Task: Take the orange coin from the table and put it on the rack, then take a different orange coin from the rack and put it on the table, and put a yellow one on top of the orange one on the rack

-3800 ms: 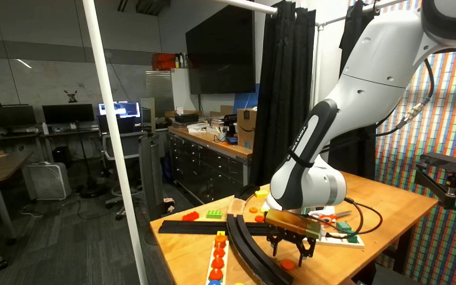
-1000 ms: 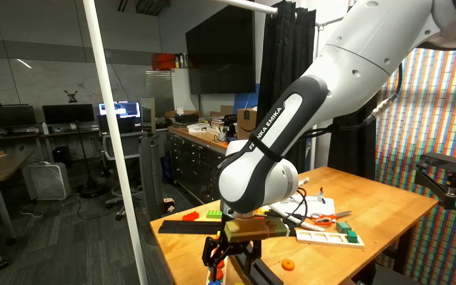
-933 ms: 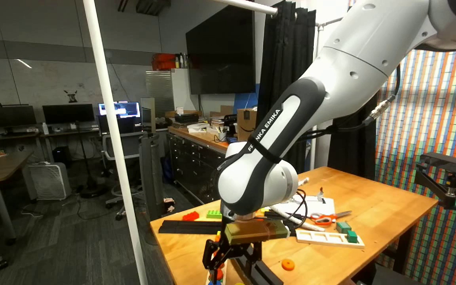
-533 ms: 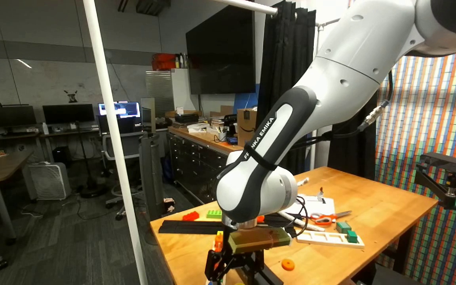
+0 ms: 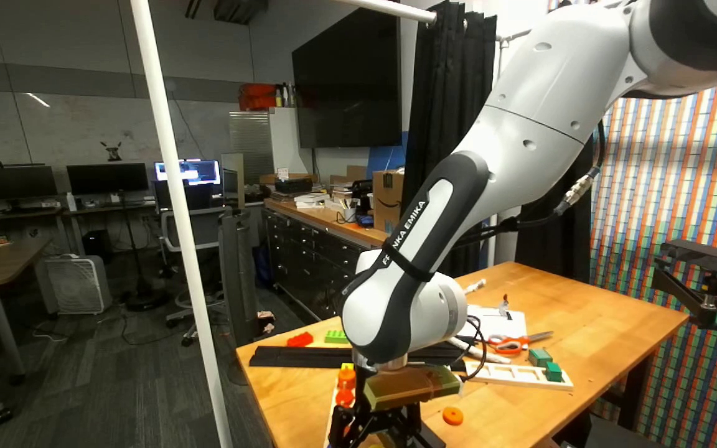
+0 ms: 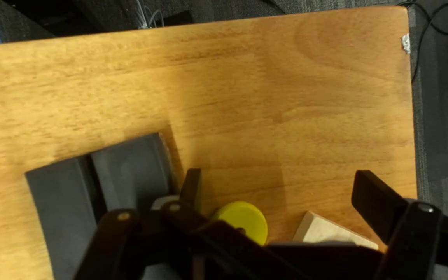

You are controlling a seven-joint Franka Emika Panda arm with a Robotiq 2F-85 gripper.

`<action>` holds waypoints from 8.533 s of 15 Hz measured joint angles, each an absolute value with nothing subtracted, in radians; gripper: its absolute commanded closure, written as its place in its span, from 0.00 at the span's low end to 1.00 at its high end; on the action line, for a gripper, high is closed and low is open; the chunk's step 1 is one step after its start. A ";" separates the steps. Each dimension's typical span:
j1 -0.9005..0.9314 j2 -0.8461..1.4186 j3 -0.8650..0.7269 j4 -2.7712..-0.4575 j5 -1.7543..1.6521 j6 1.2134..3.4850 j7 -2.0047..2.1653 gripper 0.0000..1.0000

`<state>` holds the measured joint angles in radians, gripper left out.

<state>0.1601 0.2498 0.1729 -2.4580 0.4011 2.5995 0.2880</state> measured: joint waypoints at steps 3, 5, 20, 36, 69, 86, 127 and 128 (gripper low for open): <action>0.163 0.263 0.156 -2.448 0.341 2.600 0.325 0.00; 0.168 0.269 0.141 -2.441 0.298 2.600 0.364 0.00; 0.193 0.321 0.083 -2.387 0.183 2.631 0.505 0.00; 0.201 0.322 0.091 -2.387 0.256 2.642 0.545 0.49; 0.184 0.319 0.089 -2.375 0.102 2.528 0.234 0.00; 0.170 0.355 0.143 -2.329 0.022 2.567 -0.082 0.00; 0.078 0.361 0.223 -2.298 0.034 2.642 -0.213 0.78; 0.078 0.351 0.222 -2.298 0.034 2.635 -0.198 0.77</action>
